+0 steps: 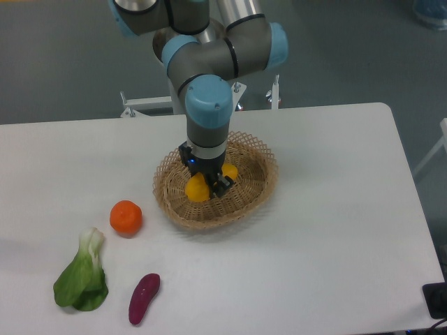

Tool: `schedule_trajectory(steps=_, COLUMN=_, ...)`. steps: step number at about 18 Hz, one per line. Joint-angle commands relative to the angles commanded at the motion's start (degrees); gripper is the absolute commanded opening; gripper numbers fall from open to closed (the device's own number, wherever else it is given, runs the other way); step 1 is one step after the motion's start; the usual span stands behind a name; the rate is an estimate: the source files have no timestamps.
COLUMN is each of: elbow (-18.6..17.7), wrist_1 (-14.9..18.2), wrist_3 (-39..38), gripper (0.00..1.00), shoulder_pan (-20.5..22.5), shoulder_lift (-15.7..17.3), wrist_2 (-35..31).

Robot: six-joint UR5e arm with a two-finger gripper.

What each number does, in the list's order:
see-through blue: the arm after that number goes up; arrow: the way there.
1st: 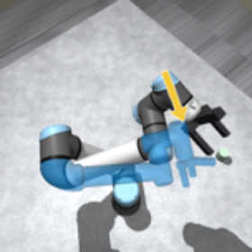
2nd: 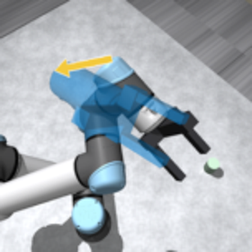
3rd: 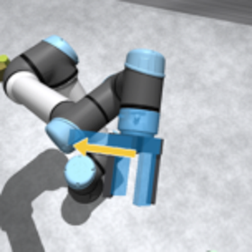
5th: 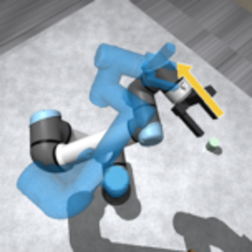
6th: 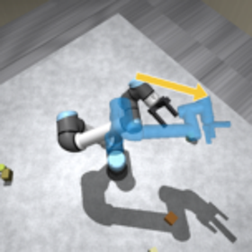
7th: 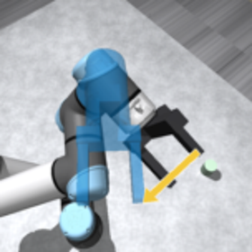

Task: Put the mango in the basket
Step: 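Lower the mango onto the basket floor and open the gripper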

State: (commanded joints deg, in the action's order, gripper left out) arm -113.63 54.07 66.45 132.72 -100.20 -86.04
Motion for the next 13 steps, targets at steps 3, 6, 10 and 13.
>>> schedule_trajectory(steps=3, elbow=-3.2, wrist_1=-2.7, wrist_3=0.2, gripper=0.56, shoulder_pan=-0.2, shoulder_lift=1.1, wrist_2=-0.1)
schedule_trajectory(steps=6, elbow=-3.9, wrist_1=-3.0, wrist_3=0.1, gripper=0.57, shoulder_pan=-0.3, shoulder_lift=1.1, wrist_2=-0.4)
schedule_trajectory(steps=10, elbow=-4.0, wrist_1=-3.1, wrist_3=0.0, gripper=0.62, shoulder_pan=-0.4, shoulder_lift=0.9, wrist_2=-0.7)
schedule_trajectory(steps=13, elbow=-4.1, wrist_1=-3.2, wrist_3=-0.1, gripper=0.65, shoulder_pan=-0.4, shoulder_lift=0.4, wrist_2=-0.8)
